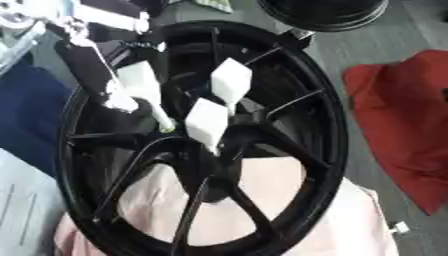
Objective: Pull the pin out of the wheel hub.
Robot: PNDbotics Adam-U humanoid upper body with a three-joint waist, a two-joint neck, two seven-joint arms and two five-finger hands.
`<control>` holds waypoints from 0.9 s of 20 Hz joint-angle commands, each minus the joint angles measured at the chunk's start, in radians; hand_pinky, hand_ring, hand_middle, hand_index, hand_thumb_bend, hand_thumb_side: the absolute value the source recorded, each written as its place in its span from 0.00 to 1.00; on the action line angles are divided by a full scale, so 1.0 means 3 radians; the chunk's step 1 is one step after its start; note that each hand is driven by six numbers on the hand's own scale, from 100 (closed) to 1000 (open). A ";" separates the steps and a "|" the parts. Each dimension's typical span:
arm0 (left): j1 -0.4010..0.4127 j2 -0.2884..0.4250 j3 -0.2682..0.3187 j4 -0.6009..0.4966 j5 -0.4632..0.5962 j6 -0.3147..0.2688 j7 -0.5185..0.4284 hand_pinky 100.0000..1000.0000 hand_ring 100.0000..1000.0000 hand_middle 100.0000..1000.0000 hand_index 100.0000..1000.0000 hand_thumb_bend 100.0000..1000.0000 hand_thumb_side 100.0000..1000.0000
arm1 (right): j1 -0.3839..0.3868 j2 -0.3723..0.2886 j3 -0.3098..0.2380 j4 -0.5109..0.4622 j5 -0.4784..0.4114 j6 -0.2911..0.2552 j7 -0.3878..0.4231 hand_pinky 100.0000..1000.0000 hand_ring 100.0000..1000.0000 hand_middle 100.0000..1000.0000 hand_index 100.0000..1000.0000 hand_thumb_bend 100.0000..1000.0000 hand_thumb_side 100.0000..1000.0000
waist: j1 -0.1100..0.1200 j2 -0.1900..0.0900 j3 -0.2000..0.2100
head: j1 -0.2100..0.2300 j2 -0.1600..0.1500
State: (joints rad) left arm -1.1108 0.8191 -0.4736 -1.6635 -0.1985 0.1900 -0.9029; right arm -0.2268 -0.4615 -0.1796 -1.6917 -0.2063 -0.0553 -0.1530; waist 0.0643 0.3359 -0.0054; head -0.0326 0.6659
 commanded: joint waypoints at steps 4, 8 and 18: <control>0.0142 0.0479 0.0582 -0.0144 -0.0023 0.0046 0.0196 0.62 0.50 0.21 0.46 0.27 0.00 | 0.0008 -0.0109 -0.0058 -0.0076 0.0006 -0.0013 -0.0030 0.72 0.63 0.55 0.68 0.00 0.75 | -0.0002 -0.0102 0.0067 | -0.0089 -0.0005; 0.0425 0.0783 0.0940 -0.0103 0.0037 0.0048 0.0416 0.61 0.50 0.20 0.46 0.27 0.00 | 0.0030 -0.0129 -0.0076 -0.0080 0.0013 -0.0021 -0.0044 0.72 0.63 0.55 0.68 0.00 0.75 | 0.0002 -0.0118 0.0118 | -0.0131 0.0006; 0.1730 0.1284 0.1861 0.0649 0.0339 0.0097 0.1241 0.61 0.51 0.25 0.49 0.32 0.01 | 0.0046 -0.0139 -0.0143 -0.0112 0.0026 -0.0037 -0.0108 0.72 0.63 0.55 0.68 0.00 0.75 | -0.0004 -0.0113 0.0287 | -0.0213 -0.0018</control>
State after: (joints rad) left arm -0.5883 1.1500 0.0398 -1.4915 -0.1118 0.2192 -0.5624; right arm -0.2066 -0.4737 -0.2099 -1.6989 -0.2042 -0.0652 -0.1811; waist 0.0642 0.3256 0.0807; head -0.0909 0.6673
